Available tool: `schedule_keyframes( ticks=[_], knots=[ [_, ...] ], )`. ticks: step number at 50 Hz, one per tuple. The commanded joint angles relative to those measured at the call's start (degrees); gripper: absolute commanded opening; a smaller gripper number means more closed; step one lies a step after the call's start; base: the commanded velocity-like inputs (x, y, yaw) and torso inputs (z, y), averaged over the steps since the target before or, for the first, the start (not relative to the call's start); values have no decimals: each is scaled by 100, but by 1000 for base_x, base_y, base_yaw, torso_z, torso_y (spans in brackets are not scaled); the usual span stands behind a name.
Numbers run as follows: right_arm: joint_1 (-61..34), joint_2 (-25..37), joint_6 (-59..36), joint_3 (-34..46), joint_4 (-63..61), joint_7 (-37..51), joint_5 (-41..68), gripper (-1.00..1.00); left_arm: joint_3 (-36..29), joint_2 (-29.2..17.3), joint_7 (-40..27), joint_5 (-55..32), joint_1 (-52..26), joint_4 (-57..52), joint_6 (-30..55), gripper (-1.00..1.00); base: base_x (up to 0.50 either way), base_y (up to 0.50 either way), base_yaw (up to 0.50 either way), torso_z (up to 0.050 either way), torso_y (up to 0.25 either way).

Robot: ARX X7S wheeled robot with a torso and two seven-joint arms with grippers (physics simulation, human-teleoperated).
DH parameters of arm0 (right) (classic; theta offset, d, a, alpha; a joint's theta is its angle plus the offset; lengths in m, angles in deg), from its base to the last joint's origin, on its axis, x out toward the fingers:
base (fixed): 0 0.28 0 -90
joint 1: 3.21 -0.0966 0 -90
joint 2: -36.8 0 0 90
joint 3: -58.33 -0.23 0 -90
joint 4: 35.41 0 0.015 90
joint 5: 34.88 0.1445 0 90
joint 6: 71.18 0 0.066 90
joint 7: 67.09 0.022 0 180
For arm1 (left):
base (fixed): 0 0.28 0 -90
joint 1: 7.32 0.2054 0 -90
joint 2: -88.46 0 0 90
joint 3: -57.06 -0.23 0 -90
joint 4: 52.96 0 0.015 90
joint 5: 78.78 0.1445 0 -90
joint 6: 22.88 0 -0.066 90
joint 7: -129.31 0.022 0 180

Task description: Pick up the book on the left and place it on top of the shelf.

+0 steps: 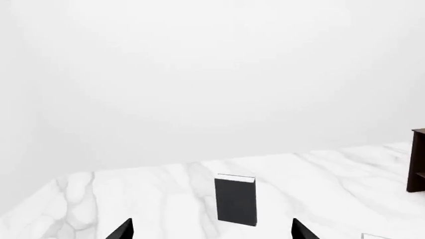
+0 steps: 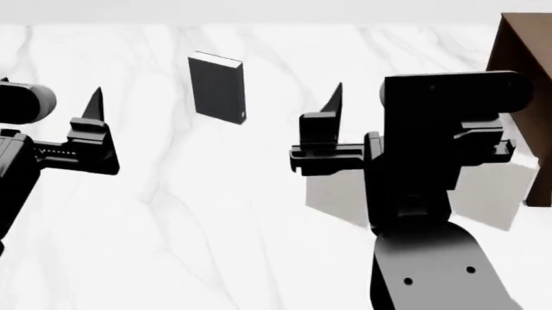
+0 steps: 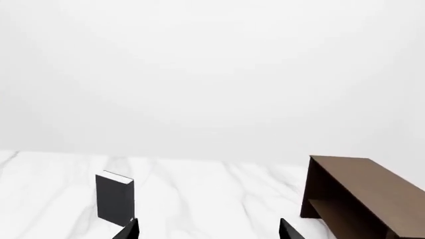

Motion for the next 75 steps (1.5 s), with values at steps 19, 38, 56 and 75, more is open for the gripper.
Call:
schedule_keyframes(
  ticks=[19, 38, 56, 75],
  knots=[
    [-160, 69, -174, 118, 11, 42, 134, 100, -91, -95, -44, -68, -156, -6, 101, 100, 500, 0, 0, 0, 1],
    [-139, 114, -98, 201, 71, 78, 169, 100, -102, -130, -73, -141, -190, -79, 168, 100, 500, 0, 0, 0, 2],
    [-120, 160, -45, 302, 106, 108, 197, 100, -130, -161, -104, -180, -182, -74, 149, 100, 500, 0, 0, 0, 2],
    [-120, 204, 110, 405, 255, 176, 160, 100, -165, -194, -118, -230, -171, -36, 127, 100, 395, 0, 0, 0, 2]
  ],
)
